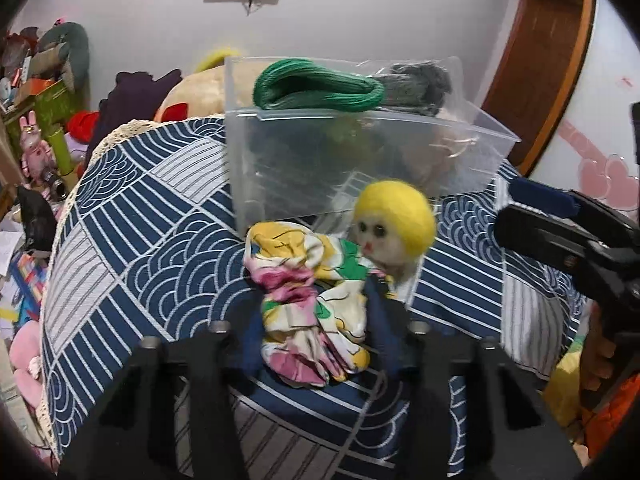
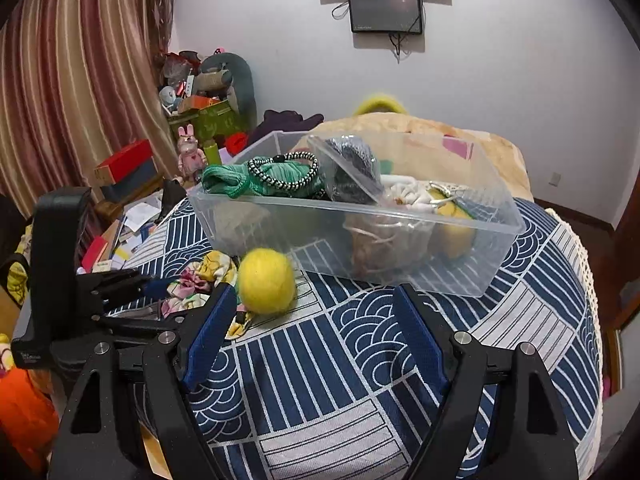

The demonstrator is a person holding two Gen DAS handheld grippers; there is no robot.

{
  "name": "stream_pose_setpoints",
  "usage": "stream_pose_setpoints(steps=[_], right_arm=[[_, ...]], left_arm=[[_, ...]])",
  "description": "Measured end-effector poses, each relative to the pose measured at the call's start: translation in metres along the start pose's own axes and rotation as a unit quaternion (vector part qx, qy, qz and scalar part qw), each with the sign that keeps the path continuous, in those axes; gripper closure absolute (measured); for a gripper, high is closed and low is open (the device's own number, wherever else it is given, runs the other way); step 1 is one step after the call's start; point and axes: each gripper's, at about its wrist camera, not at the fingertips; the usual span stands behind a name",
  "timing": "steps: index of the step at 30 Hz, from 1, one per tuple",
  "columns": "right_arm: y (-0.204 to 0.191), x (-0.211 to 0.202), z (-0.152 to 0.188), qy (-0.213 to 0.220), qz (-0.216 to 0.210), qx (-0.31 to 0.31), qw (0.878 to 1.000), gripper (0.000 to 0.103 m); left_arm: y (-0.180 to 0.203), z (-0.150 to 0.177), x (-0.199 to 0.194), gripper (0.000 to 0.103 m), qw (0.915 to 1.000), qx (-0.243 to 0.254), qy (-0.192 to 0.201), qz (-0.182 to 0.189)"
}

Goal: Organize soft objects
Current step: 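Grasp the floral scrunchie with the left tool while the right tool grasps the yellow ball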

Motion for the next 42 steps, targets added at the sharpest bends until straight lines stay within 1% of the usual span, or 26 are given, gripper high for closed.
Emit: stream_pose_setpoints(steps=[2,5,8,12,15,18,19,23,24,25,29,32,34,35,38,42], right_arm=[[0.0,0.002,0.0,-0.003,-0.006,0.002,1.0,0.025],[-0.004,0.008,0.0,-0.009,-0.01,-0.001,1.0,0.025],[-0.006,0.015,-0.002,-0.015,-0.019,-0.004,1.0,0.025],[-0.009,0.026,-0.006,-0.021,-0.028,-0.005,0.999,0.025],[-0.01,0.034,-0.01,-0.029,-0.045,-0.001,0.999,0.025],[-0.016,0.044,-0.012,-0.041,-0.063,-0.003,0.997,0.026],[-0.019,0.046,-0.012,-0.045,-0.065,-0.006,0.997,0.029],[-0.031,0.051,-0.014,-0.057,-0.079,-0.028,0.995,0.033],[-0.033,0.053,-0.015,-0.059,-0.084,-0.03,0.994,0.038],[-0.034,0.054,-0.016,-0.061,-0.091,-0.03,0.994,0.04],[-0.04,0.06,-0.018,-0.068,-0.115,-0.036,0.99,0.046],[-0.048,0.064,-0.017,-0.074,-0.126,-0.052,0.988,0.055],[-0.053,0.065,-0.017,-0.073,-0.131,-0.063,0.987,0.067],[-0.055,0.064,-0.017,-0.07,-0.13,-0.066,0.987,0.068],[-0.057,0.061,-0.018,-0.062,-0.113,-0.077,0.989,0.069],[-0.046,0.049,-0.018,-0.047,-0.099,-0.062,0.992,0.069]], left_arm=[[0.0,0.002,-0.002,0.083,0.9999,0.002,0.0,0.013],[0.0,0.003,-0.007,0.089,0.9998,0.0,0.003,0.019],[-0.004,0.003,-0.014,0.089,0.9998,-0.007,0.011,0.015],[-0.01,0.001,-0.032,0.089,0.9993,-0.014,0.036,0.006],[-0.014,-0.003,-0.045,0.089,0.9984,-0.015,0.054,-0.002],[-0.018,-0.006,-0.05,0.089,0.9981,-0.015,0.059,-0.007],[-0.019,-0.006,-0.05,0.089,0.998,-0.017,0.06,-0.009],[-0.024,-0.005,-0.051,0.089,0.9979,-0.021,0.061,-0.009],[-0.025,-0.005,-0.051,0.089,0.9978,-0.02,0.062,-0.009],[-0.025,-0.004,-0.052,0.089,0.9978,-0.02,0.063,-0.009],[-0.028,-0.003,-0.054,0.089,0.9975,-0.022,0.066,-0.011],[-0.031,-0.003,-0.056,0.089,0.9974,-0.026,0.067,-0.009],[-0.032,-0.003,-0.058,0.089,0.9973,-0.028,0.067,-0.009],[-0.032,-0.003,-0.059,0.089,0.9972,-0.029,0.068,-0.009],[-0.031,-0.003,-0.063,0.089,0.997,-0.029,0.071,-0.009],[-0.025,-0.004,-0.071,0.089,0.9963,-0.019,0.084,-0.009]])
Point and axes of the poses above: each gripper's, at about its wrist camera, not at the fingertips, and x roughly the way its jaws point, y to its right, z to its underside, and after that the axes turned 15 degrees about -x, right-handed
